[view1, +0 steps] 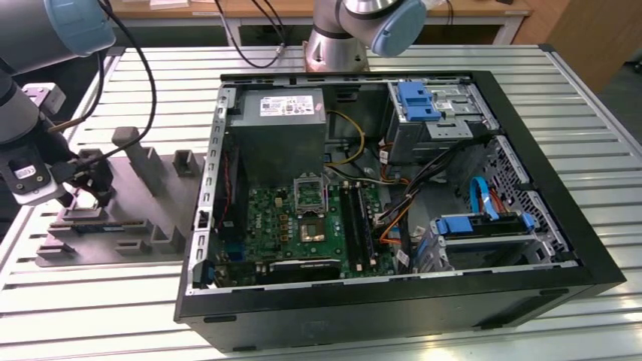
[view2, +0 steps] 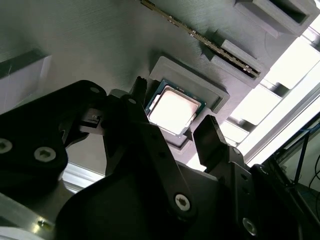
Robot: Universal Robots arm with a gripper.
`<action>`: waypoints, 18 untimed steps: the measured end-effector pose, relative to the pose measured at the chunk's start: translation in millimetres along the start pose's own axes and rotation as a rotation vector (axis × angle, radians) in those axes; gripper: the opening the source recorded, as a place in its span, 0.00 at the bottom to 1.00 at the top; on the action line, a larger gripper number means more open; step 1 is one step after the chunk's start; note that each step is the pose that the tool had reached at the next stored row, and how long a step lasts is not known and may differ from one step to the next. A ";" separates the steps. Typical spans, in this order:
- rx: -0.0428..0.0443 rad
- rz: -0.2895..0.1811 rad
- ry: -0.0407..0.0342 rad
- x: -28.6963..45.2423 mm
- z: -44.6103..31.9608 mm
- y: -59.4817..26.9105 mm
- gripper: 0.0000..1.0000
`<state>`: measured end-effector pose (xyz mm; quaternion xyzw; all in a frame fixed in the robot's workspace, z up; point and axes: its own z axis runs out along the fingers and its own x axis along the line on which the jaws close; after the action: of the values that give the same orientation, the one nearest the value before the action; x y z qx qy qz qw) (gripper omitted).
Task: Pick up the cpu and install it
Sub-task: 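Pick up the cpu and move it towards the insertion slot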
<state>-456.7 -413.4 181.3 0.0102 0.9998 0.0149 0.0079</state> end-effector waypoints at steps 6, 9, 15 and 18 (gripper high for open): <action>0.0001 0.000 0.0000 0.0 0.0 0.0 0.56; 0.0000 0.000 0.0000 0.0 0.0 0.0 0.56; 0.0000 0.000 0.0000 0.0 0.1 0.0 0.55; 0.0000 0.000 -0.0001 -0.1 0.2 0.0 0.47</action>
<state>-456.6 -413.4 181.2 0.0103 0.9998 0.0149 0.0080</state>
